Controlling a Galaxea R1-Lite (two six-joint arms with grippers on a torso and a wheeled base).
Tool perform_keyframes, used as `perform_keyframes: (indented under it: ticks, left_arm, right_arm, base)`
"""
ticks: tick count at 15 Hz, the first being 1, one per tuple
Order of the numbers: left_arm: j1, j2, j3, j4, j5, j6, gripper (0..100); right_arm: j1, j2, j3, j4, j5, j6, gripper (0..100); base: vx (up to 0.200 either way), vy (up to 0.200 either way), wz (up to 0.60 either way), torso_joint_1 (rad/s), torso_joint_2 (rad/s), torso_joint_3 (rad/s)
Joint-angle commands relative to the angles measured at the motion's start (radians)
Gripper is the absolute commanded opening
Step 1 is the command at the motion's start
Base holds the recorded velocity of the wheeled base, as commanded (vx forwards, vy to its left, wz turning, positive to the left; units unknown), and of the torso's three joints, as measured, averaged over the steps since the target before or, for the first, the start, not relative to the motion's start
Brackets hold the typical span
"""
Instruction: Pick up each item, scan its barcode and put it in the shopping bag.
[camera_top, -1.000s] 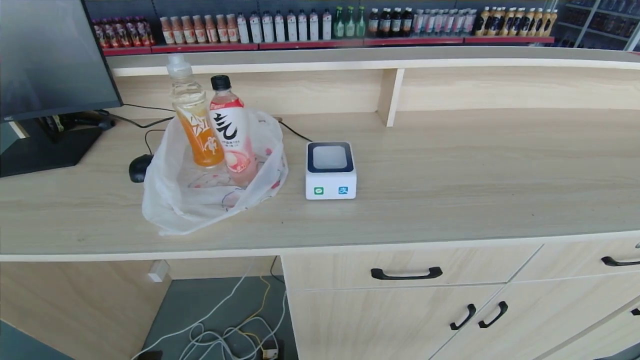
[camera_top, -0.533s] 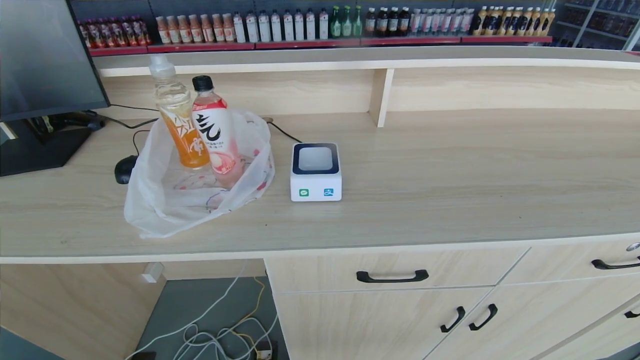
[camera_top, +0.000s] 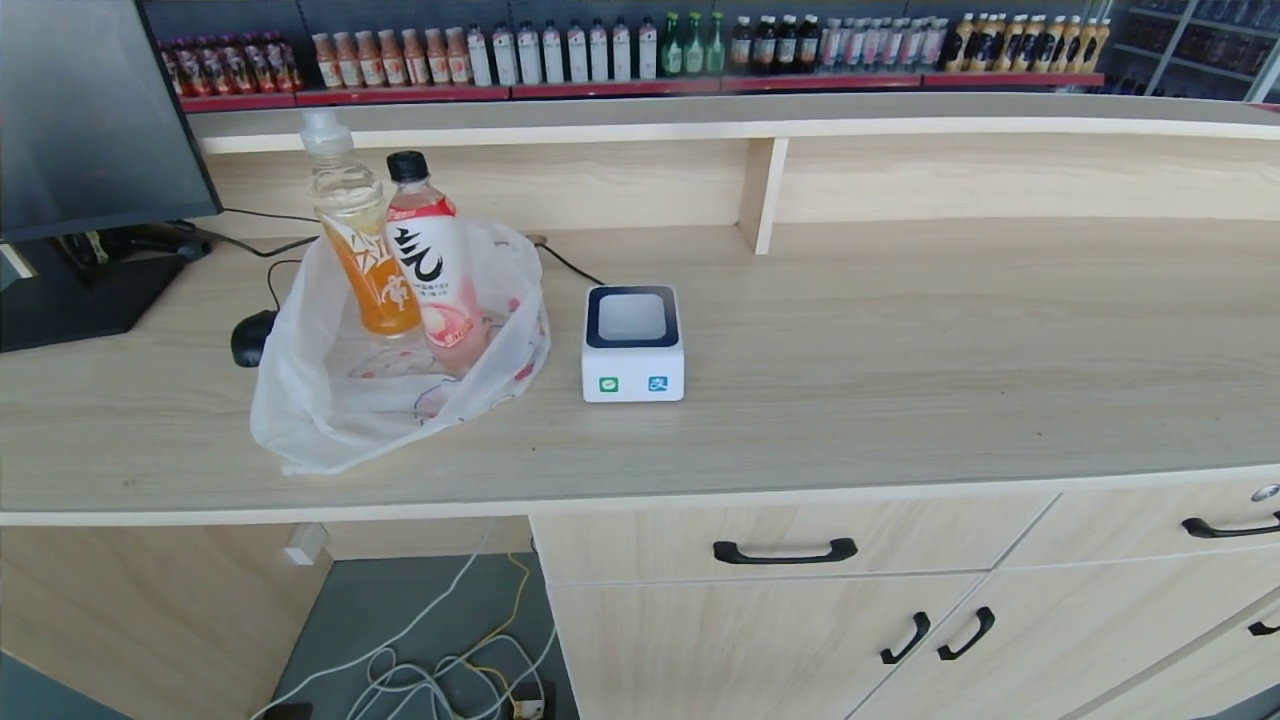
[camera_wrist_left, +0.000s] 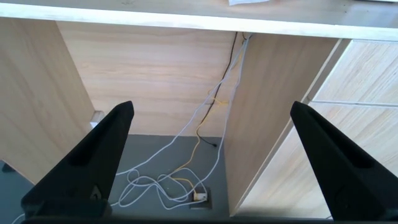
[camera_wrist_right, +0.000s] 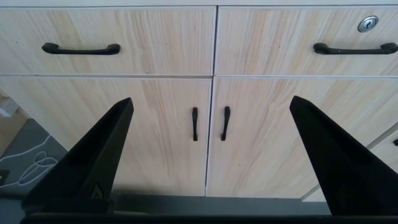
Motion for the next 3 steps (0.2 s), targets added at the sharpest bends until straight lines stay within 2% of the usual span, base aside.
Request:
perform_keyframes:
  ticks: [1, 3]
  left_arm:
    - [0.001, 0.0, 0.0, 0.0, 0.0, 0.0, 100]
    - [0.001, 0.0, 0.0, 0.0, 0.0, 0.0, 100]
  right_arm:
    - [0.0, 0.001, 0.0, 0.0, 0.0, -0.001, 100]
    - [0.0, 0.001, 0.0, 0.0, 0.0, 0.001, 100]
  base:
    - [0.0, 0.0, 0.0, 0.0, 0.0, 0.0]
    - [0.0, 0.0, 0.0, 0.0, 0.0, 0.0]
